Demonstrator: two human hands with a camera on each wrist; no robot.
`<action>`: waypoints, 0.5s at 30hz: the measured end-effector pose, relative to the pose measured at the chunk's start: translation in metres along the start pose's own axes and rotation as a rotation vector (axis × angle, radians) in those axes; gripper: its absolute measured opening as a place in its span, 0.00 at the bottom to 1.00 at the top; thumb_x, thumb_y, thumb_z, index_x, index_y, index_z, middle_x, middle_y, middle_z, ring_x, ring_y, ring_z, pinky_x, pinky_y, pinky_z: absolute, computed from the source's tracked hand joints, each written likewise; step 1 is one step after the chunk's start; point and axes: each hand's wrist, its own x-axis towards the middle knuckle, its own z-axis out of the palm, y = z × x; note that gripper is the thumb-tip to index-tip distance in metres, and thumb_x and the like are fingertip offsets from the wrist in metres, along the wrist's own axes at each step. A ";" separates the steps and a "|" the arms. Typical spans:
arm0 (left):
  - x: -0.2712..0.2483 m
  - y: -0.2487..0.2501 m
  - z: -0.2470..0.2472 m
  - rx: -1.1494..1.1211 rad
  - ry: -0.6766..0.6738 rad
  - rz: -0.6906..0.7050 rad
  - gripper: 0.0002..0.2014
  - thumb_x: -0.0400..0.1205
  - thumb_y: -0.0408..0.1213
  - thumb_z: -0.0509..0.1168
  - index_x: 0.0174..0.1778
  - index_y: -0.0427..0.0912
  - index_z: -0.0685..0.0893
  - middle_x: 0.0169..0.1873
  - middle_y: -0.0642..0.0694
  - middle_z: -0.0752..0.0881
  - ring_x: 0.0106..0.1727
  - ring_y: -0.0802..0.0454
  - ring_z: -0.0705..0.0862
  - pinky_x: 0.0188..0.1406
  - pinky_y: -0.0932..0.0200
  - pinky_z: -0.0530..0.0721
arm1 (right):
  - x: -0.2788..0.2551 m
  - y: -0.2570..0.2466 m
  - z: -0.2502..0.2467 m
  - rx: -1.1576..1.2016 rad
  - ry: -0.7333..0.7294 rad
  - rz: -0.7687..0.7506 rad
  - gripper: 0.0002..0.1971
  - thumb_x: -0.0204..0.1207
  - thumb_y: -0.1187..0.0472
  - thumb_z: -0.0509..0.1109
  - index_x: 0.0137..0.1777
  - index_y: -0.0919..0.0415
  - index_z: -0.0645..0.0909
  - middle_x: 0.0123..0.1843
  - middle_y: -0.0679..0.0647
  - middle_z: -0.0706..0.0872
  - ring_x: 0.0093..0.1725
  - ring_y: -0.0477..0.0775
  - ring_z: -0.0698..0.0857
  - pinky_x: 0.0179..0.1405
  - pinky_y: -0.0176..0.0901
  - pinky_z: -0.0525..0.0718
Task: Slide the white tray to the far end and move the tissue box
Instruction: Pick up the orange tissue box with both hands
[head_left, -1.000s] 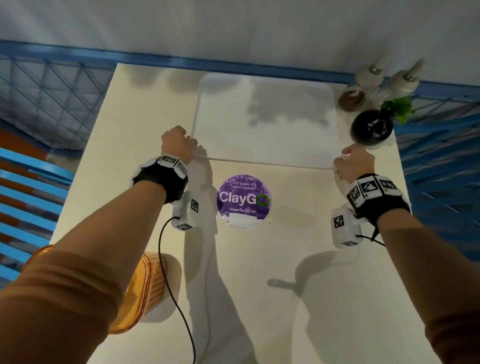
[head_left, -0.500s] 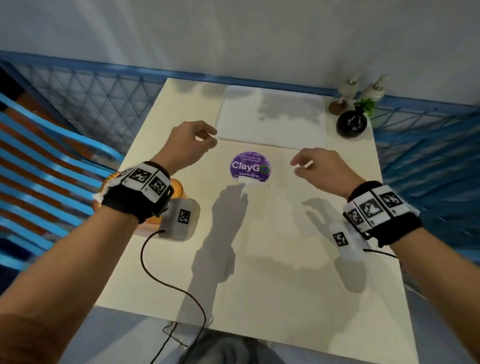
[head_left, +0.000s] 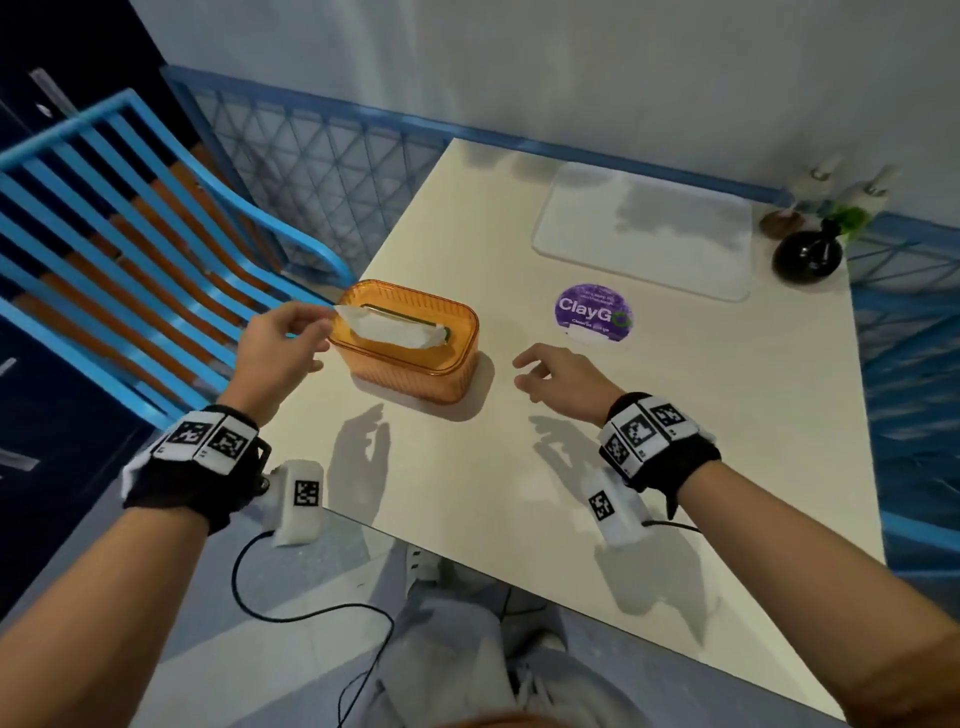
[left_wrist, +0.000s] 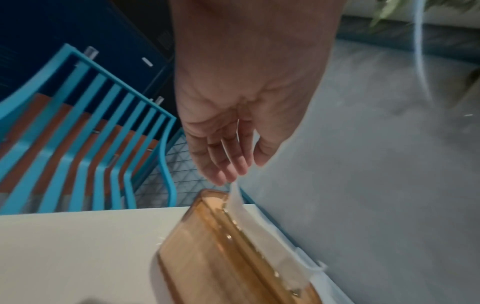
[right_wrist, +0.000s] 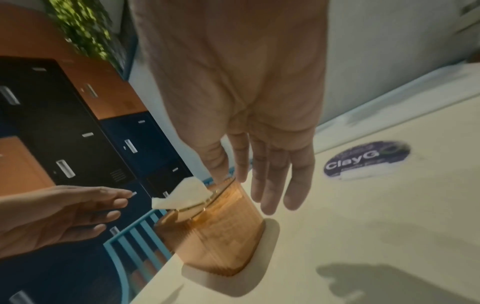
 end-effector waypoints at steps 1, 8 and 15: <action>0.008 -0.008 -0.004 -0.020 0.017 -0.033 0.13 0.83 0.37 0.62 0.61 0.37 0.84 0.42 0.49 0.83 0.42 0.55 0.83 0.45 0.53 0.87 | 0.010 -0.006 0.007 0.011 -0.007 0.022 0.18 0.79 0.55 0.63 0.67 0.58 0.77 0.58 0.63 0.86 0.57 0.61 0.85 0.52 0.48 0.79; 0.077 -0.051 -0.009 -0.068 -0.116 -0.258 0.18 0.83 0.48 0.61 0.62 0.39 0.81 0.54 0.44 0.83 0.53 0.49 0.80 0.43 0.56 0.86 | 0.073 -0.051 0.042 0.262 0.045 0.212 0.26 0.81 0.43 0.54 0.63 0.64 0.77 0.60 0.67 0.85 0.58 0.68 0.86 0.58 0.61 0.85; 0.116 -0.054 0.006 -0.045 -0.491 -0.384 0.26 0.82 0.56 0.59 0.69 0.42 0.78 0.69 0.38 0.81 0.71 0.40 0.78 0.66 0.46 0.80 | 0.094 -0.041 0.060 0.456 0.095 0.353 0.26 0.77 0.41 0.59 0.66 0.59 0.78 0.61 0.62 0.87 0.57 0.64 0.87 0.57 0.61 0.87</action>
